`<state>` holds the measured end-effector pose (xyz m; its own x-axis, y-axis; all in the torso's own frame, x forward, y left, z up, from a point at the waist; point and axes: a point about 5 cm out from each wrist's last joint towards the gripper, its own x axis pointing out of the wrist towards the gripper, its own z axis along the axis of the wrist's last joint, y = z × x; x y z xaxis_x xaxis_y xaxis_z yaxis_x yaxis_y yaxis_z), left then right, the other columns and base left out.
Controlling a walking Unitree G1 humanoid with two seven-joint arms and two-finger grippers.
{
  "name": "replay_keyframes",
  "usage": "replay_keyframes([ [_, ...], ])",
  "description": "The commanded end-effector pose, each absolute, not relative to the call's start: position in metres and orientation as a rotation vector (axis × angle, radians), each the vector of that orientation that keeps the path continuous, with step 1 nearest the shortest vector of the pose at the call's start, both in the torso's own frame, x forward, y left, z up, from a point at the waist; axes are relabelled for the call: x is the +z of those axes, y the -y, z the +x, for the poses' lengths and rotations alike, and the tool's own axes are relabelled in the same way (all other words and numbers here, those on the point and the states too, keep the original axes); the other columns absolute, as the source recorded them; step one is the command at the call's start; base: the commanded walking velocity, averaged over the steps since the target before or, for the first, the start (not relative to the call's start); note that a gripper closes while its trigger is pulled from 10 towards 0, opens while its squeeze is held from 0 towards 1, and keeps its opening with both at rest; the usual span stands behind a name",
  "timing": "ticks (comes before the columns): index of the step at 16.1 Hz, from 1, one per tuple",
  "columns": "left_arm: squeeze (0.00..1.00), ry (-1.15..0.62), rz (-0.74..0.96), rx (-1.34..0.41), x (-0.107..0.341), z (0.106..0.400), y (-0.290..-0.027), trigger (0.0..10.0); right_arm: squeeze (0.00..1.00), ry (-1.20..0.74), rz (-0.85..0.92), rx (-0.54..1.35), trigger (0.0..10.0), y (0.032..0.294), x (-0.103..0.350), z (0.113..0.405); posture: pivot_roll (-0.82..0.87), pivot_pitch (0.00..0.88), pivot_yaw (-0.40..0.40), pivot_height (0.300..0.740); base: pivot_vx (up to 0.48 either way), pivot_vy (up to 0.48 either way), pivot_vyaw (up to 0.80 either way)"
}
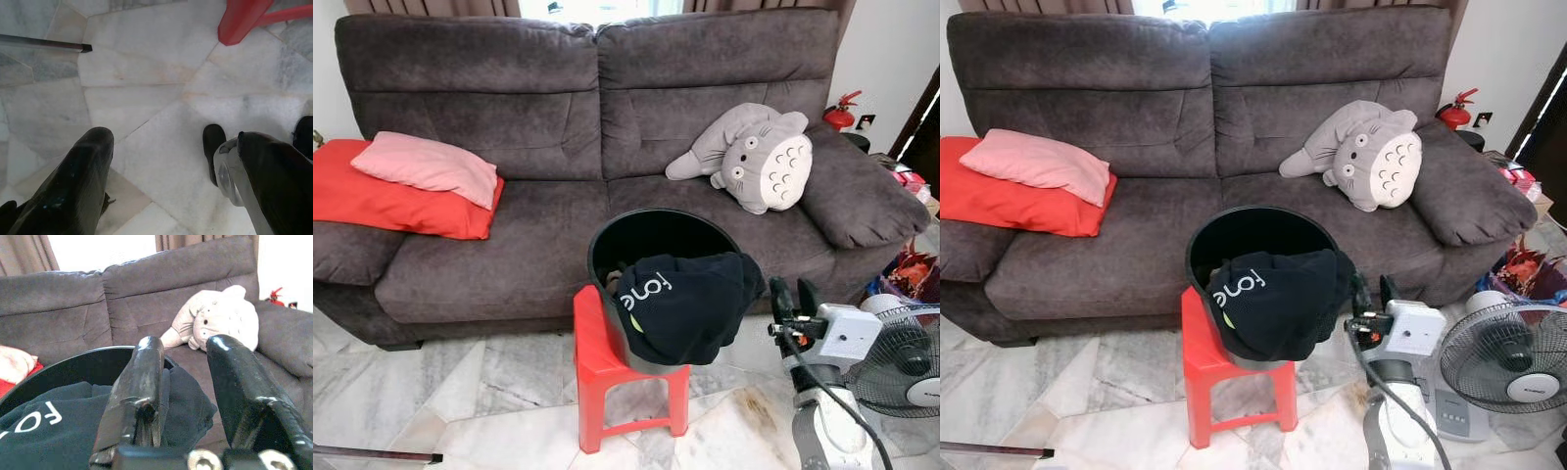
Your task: Hang hanger
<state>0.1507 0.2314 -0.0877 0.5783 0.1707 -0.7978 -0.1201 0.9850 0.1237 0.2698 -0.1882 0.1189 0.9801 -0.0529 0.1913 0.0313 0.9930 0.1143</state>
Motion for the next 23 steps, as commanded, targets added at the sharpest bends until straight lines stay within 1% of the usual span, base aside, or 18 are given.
replay_keyframes([
  [1, 0.00, -0.945, 0.049, 0.181, -0.089, 0.145, -0.234, 10.0, 0.00, 0.214, 0.110, -0.050, 10.0, 0.188, 0.125, 0.268, -0.09, 0.013, 0.026, 0.740, 0.000, 0.000, 0.00],
  [5, 0.00, -0.910, 0.039, 0.186, -0.087, 0.149, -0.233, 10.0, 0.00, 0.219, 0.101, -0.032, 10.0, 0.183, 0.129, 0.265, -0.09, 0.000, 0.029, 0.740, 0.000, 0.000, 0.00],
  [9, 0.00, -0.863, 0.037, 0.168, -0.082, 0.162, -0.230, 10.0, 0.00, 0.205, 0.083, -0.022, 10.0, 0.183, 0.129, 0.264, -0.10, 0.000, 0.031, 0.740, 0.000, 0.000, 0.00],
  [13, 0.00, -0.842, 0.039, 0.153, -0.080, 0.167, -0.226, 10.0, 0.00, 0.190, 0.085, -0.010, 10.0, 0.181, 0.128, 0.263, -0.10, 0.000, 0.032, 0.740, 0.000, 0.000, 0.00],
  [20, 0.00, -0.812, 0.042, 0.142, -0.076, 0.175, -0.222, 10.0, 0.00, 0.168, 0.086, 0.010, 10.0, 0.178, 0.126, 0.262, -0.10, 0.000, 0.030, 0.740, 0.254, 0.000, 0.00],
  [21, 0.00, -0.807, 0.042, 0.139, -0.076, 0.176, -0.221, 10.0, 0.00, 0.169, 0.065, 0.034, 10.0, 0.175, 0.126, 0.261, -0.10, 0.000, 0.029, 0.740, 0.281, 0.000, 0.00],
  [23, 0.00, -0.803, 0.042, 0.138, -0.075, 0.177, -0.221, 10.0, 0.00, 0.167, 0.069, 0.035, 10.0, 0.175, 0.127, 0.261, -0.10, 0.000, 0.029, 0.740, 0.291, 0.000, 0.57],
])
